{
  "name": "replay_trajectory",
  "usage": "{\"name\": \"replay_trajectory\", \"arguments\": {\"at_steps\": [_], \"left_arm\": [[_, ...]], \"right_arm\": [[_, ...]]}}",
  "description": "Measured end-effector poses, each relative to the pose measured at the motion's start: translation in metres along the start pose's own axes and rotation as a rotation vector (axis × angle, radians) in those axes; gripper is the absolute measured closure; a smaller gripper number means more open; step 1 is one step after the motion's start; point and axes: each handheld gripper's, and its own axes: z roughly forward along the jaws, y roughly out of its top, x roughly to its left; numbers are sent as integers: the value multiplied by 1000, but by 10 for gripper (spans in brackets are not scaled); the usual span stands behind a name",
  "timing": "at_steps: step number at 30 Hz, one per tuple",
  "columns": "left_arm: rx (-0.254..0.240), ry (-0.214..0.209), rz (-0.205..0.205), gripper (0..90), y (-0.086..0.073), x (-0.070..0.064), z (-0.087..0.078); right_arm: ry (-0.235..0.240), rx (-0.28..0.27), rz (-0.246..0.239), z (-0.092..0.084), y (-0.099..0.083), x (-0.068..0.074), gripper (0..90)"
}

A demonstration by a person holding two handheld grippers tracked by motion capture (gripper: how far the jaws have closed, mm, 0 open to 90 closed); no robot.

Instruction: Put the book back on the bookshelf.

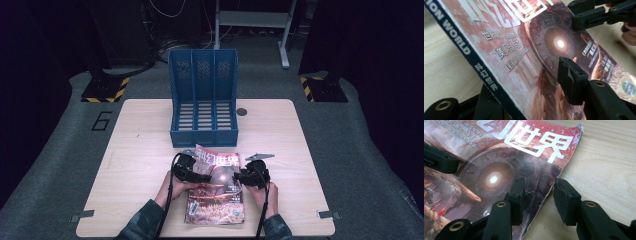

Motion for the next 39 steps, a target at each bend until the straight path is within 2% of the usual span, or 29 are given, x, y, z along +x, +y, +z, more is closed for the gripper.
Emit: {"name": "replay_trajectory", "arguments": {"at_steps": [4, 6, 7, 8, 9, 11, 14, 16, 18, 21, 22, 24, 25, 26, 27, 36, 37, 38, 39], "left_arm": [[0, 6, -16, 595, -1, -1, 0], [-15, 19, -18, 629, -1, -2, -1], [-29, 9, -18, 644, -2, -2, -1], [-42, 27, -14, 666, -3, -4, -2], [-42, 27, -14, 677, -3, -4, -2], [-74, 28, -19, 693, -5, -6, -4], [-94, 38, -21, 709, -7, -8, -5], [-106, 40, -14, 717, -8, -10, -7], [-128, 49, 1, 727, -10, -12, -9], [-150, 53, -5, 733, -11, -15, -11], [-159, 56, 6, 738, -12, -15, -12], [-177, 58, 10, 740, -14, -17, -14], [-194, 61, 7, 742, -14, -18, -15], [-192, 57, 27, 745, -15, -18, -18], [-192, 57, 27, 747, -15, -18, -18], [-274, 47, 86, 756, -20, -27, -28], [-281, 42, 95, 758, -21, -27, -29], [-292, 31, 98, 758, -21, -28, -30], [-300, 35, 106, 761, -22, -29, -31]], "right_arm": [[1, 3, -1, 0, 0, 0, 611], [3, 3, -6, 0, 1, 0, 609], [5, 6, -1, 0, 1, 0, 607], [5, 1, -13, 0, 0, -1, 598], [5, 1, -13, 0, 0, -1, 598], [27, 3, -13, 0, 0, -1, 536], [34, 7, -8, 0, 0, 0, 502], [38, 9, -22, 0, 0, 0, 471], [53, 14, -9, 0, 1, -1, 423], [57, 27, -1, 0, 2, -2, 393], [64, 20, -1, 1, 4, -4, 363], [65, 20, -6, 1, 5, -5, 359], [70, 39, 22, 0, 6, -4, 353], [83, 34, 20, 2, 8, -7, 332], [83, 34, 20, 2, 8, -7, 332], [151, 51, 34, 12, 20, -12, 274], [171, 49, 41, 14, 22, -12, 269], [171, 49, 41, 14, 22, -12, 269], [199, 50, 64, 16, 23, -13, 263]]}}
